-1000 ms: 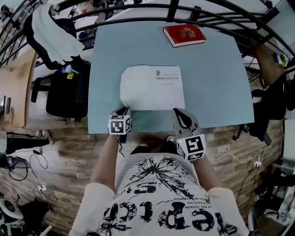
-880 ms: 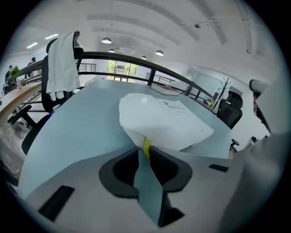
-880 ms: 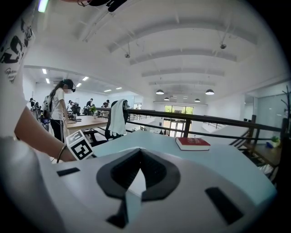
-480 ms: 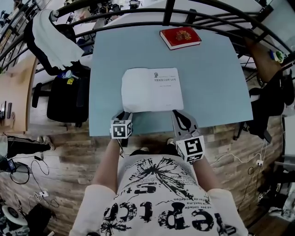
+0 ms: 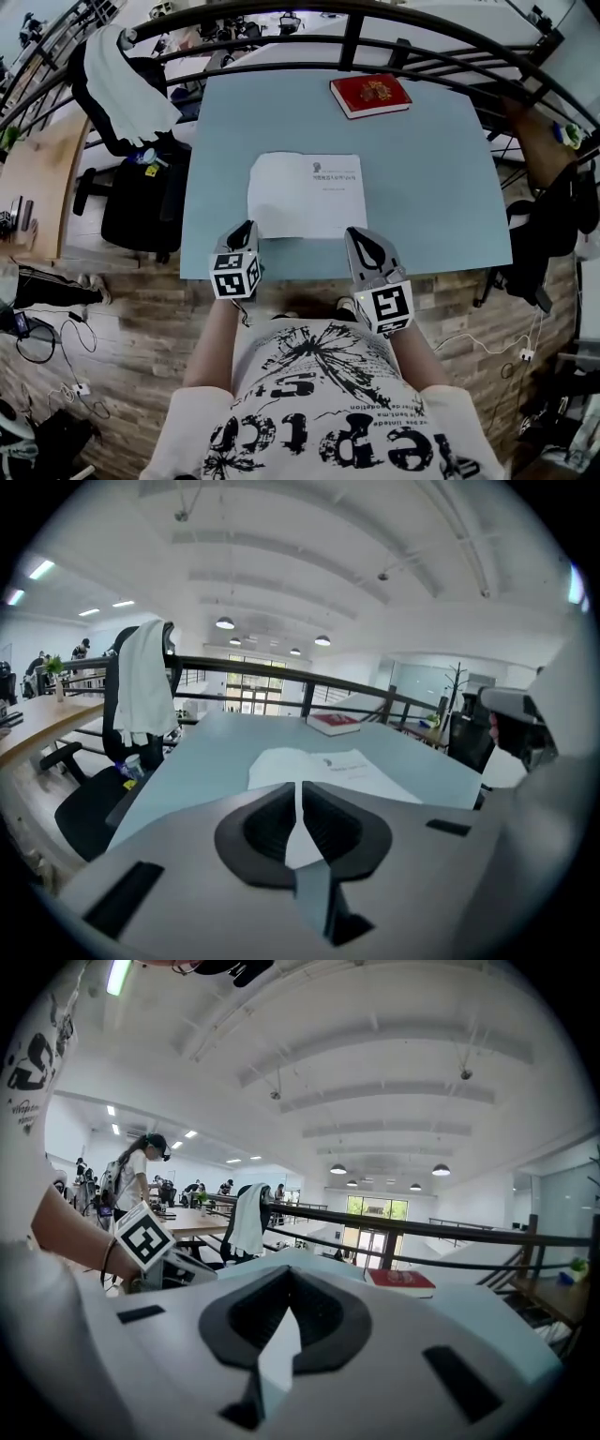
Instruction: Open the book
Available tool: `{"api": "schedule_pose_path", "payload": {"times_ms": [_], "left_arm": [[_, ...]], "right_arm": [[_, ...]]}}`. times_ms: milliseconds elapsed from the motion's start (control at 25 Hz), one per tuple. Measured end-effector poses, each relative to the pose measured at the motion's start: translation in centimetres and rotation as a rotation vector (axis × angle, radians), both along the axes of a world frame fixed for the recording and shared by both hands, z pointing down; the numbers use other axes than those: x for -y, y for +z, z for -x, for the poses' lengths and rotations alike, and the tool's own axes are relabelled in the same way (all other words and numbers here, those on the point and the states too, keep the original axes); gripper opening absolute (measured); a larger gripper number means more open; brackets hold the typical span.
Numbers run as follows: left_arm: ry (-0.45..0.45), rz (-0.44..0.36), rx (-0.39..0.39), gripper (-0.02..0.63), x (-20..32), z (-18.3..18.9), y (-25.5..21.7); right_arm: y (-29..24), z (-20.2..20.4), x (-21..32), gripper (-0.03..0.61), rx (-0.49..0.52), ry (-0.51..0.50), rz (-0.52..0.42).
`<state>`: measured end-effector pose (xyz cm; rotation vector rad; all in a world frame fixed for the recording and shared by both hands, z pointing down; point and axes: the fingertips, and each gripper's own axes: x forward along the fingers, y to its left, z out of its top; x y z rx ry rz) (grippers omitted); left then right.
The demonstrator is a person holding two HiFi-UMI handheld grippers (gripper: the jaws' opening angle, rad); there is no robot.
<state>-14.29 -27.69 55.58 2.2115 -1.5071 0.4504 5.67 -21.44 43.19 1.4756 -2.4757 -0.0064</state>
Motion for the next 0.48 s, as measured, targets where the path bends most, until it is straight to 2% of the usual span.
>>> {"api": "schedule_pose_path", "payload": {"times_ms": [360, 480], "left_arm": [[0.096, -0.249, -0.07, 0.026, -0.5, -6.9, -11.0], [0.151, -0.329, -0.046, 0.026, -1.9, -9.1, -13.7]], "right_arm": [[-2.3, -2.2, 0.5, 0.011, 0.011, -0.059, -0.068], [-3.0, -3.0, 0.8, 0.011, 0.037, -0.072, -0.082]]}}
